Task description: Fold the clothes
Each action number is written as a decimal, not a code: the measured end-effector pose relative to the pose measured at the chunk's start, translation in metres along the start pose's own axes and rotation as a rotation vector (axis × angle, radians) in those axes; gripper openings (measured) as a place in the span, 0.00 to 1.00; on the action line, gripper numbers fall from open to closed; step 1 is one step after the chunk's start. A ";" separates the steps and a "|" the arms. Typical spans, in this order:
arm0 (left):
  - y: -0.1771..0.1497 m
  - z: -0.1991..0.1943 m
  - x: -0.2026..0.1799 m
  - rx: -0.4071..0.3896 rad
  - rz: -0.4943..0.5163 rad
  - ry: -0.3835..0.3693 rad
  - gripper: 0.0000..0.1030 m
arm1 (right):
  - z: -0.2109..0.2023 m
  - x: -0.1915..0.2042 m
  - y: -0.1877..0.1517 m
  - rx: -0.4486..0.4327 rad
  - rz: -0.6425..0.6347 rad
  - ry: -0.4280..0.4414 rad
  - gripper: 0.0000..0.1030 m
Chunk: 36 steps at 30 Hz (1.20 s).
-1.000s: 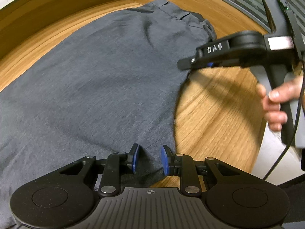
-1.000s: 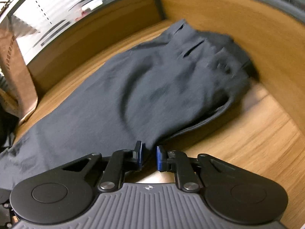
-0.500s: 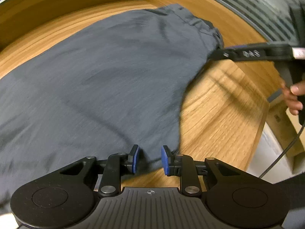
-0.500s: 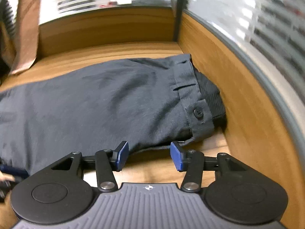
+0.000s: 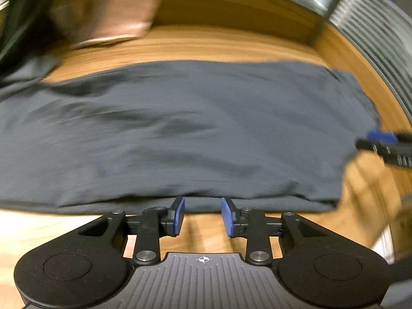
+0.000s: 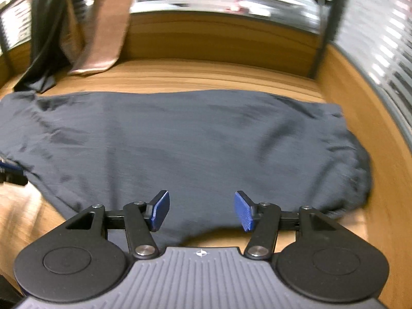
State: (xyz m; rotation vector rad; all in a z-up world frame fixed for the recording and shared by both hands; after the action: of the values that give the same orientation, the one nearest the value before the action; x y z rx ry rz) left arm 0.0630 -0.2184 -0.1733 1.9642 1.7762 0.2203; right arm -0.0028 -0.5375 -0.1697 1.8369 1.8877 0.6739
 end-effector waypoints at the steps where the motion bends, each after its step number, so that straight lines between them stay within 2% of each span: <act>1: 0.000 -0.004 0.015 -0.003 -0.040 0.016 0.36 | 0.003 0.011 0.004 0.005 -0.012 0.014 0.62; 5: -0.002 -0.020 0.076 -0.014 -0.198 0.072 0.38 | 0.020 0.063 0.023 0.024 -0.062 0.074 0.63; 12: -0.010 -0.061 0.177 -0.084 -0.369 0.196 0.42 | 0.045 0.163 0.066 0.066 -0.180 0.190 0.63; 15: -0.013 -0.074 0.212 -0.111 -0.447 0.216 0.46 | 0.057 0.207 0.087 0.082 -0.249 0.249 0.63; 23: -0.014 -0.095 0.298 -0.217 -0.728 0.265 0.46 | 0.099 0.327 0.147 0.127 -0.473 0.376 0.63; 25: -0.013 -0.099 0.315 -0.239 -0.772 0.290 0.46 | 0.111 0.353 0.161 0.141 -0.493 0.395 0.61; 29: -0.012 -0.107 0.347 -0.267 -0.841 0.328 0.45 | 0.136 0.401 0.191 0.164 -0.517 0.459 0.50; 32: -0.013 -0.107 0.367 -0.274 -0.874 0.336 0.44 | 0.153 0.435 0.210 0.179 -0.549 0.502 0.49; 34: -0.013 -0.102 0.377 -0.272 -0.894 0.331 0.36 | 0.163 0.456 0.222 0.188 -0.579 0.521 0.49; 36: -0.013 -0.100 0.385 -0.280 -0.904 0.327 0.35 | 0.174 0.478 0.231 0.191 -0.610 0.537 0.48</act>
State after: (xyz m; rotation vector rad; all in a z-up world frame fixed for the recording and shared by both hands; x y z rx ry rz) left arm 0.0649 0.1789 -0.1674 0.8311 2.4825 0.4551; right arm 0.2676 -0.0492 -0.1509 1.1095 2.7623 0.8305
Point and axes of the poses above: each gripper's, at about its wrist camera, not at the fingertips, and z roughly the way its jaws point, x to its left, y to its top, the point moved 9 cm from there along z, roughly the way its jaws point, and after that the axes turned 2 degrees about y, right-handed, at the moved point
